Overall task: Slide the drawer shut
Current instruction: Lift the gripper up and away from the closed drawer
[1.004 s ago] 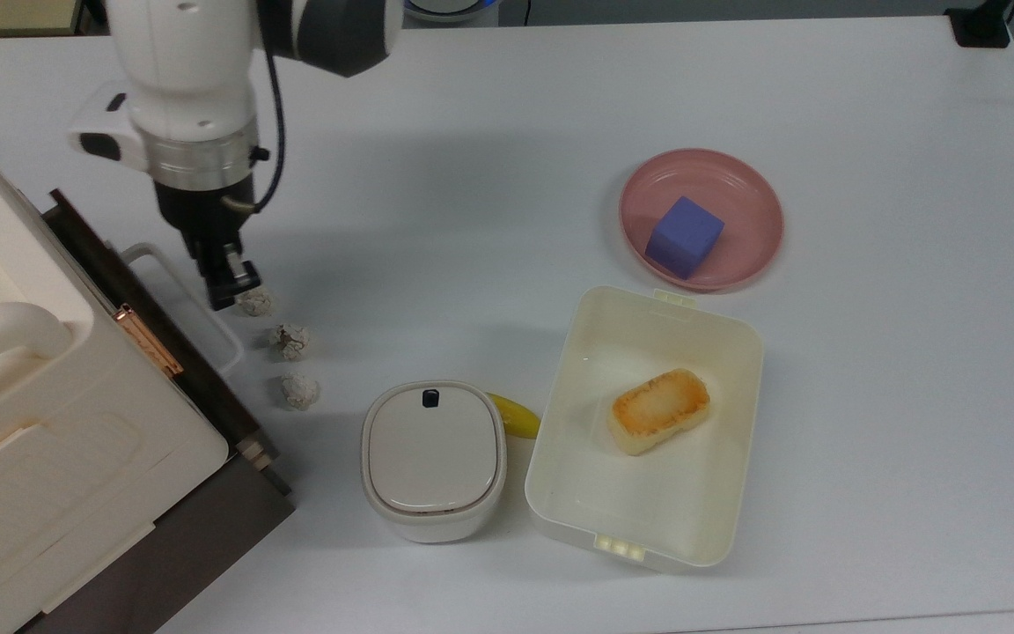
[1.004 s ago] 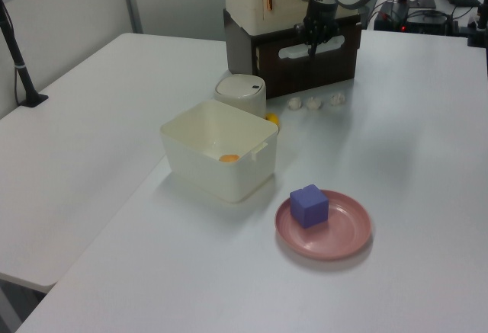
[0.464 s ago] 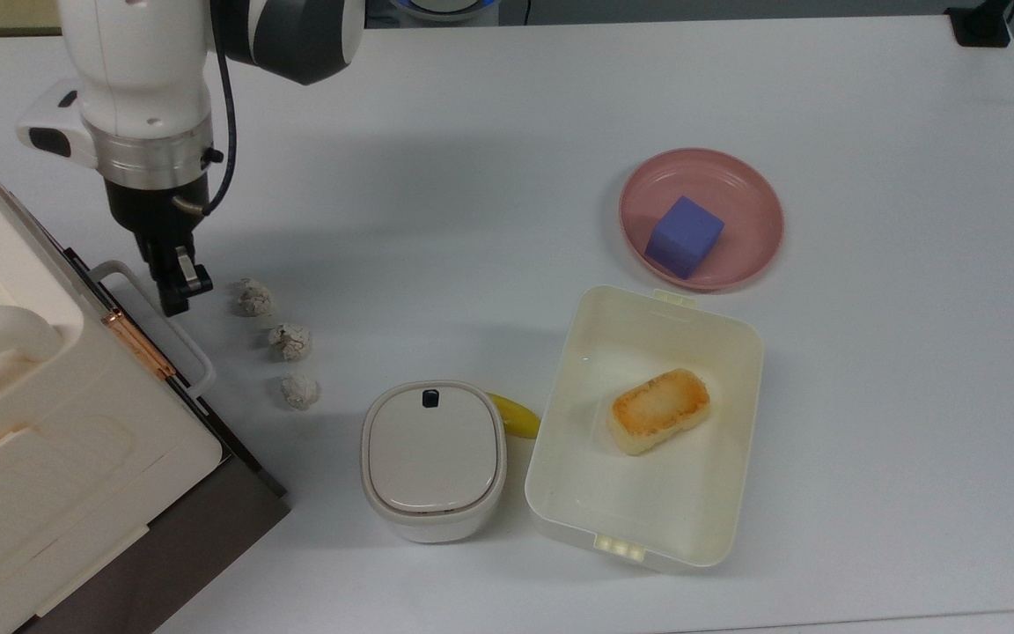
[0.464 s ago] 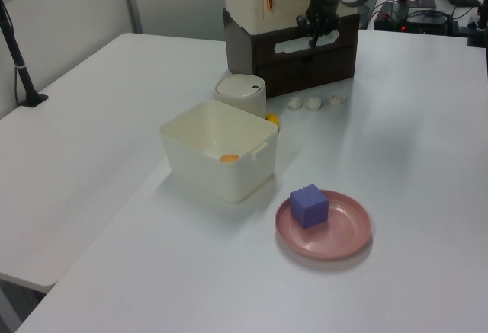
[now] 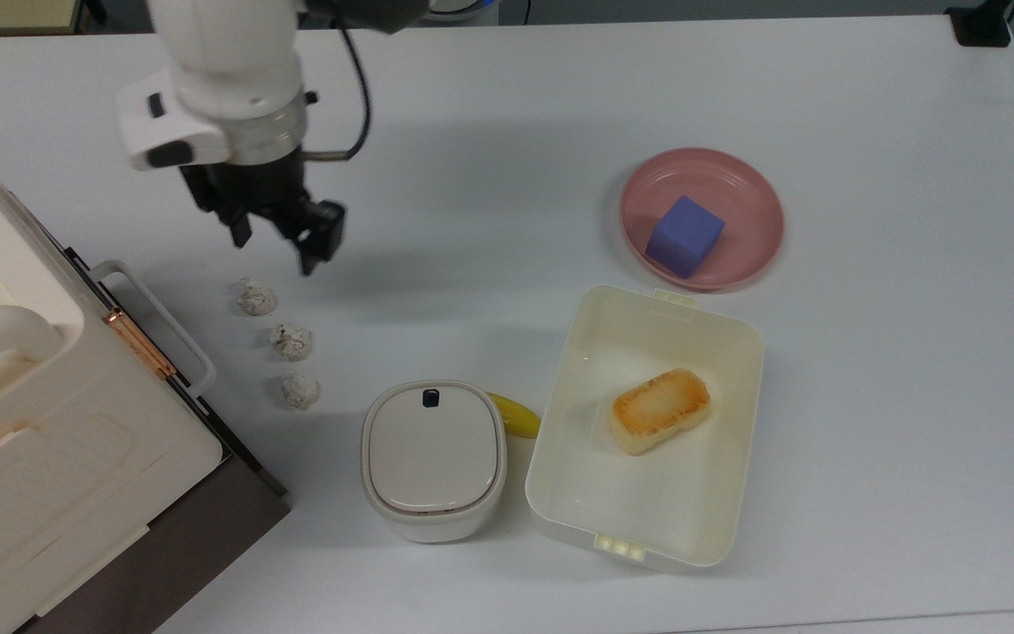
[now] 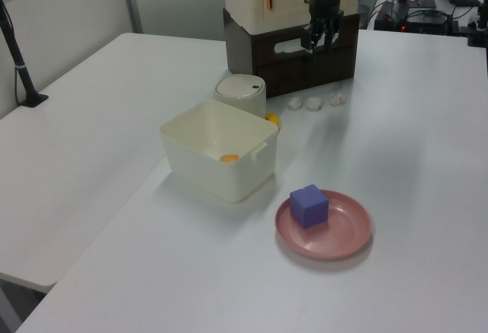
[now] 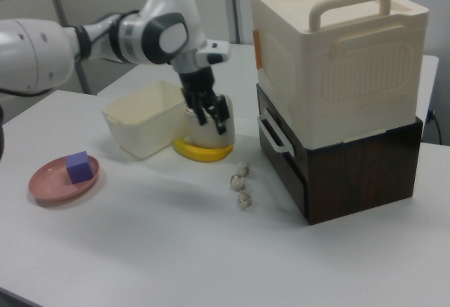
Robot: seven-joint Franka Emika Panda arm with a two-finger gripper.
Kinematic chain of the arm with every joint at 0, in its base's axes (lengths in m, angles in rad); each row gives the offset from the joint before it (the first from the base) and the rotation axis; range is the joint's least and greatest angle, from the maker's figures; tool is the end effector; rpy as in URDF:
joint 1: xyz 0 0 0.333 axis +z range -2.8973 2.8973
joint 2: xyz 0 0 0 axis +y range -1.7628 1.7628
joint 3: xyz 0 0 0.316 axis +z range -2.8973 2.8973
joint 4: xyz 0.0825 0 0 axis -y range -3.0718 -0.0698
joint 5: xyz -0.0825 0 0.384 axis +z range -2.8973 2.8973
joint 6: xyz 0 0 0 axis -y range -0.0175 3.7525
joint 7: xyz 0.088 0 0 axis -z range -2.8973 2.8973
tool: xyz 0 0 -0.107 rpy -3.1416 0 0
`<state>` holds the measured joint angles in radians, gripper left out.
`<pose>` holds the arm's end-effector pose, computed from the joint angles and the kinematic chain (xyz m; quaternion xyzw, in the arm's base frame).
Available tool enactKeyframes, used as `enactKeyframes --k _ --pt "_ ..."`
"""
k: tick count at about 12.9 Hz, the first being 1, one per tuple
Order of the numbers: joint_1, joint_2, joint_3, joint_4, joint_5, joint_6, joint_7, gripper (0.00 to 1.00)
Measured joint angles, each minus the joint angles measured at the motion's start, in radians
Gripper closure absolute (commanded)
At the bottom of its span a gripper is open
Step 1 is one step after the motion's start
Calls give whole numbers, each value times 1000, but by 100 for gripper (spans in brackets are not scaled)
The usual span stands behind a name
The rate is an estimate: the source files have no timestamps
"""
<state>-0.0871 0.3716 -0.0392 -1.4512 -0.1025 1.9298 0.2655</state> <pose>0.6772 -0.0891 0.4852 0.9811 -0.1773 0.0573 0.0520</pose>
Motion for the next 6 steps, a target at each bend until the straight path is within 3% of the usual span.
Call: enactKeyframes --k 3,6 --pt "48 -74 2 -2 21 -126 -127 0" --pt "62 -112 1 -11 21 -145 -219 0"
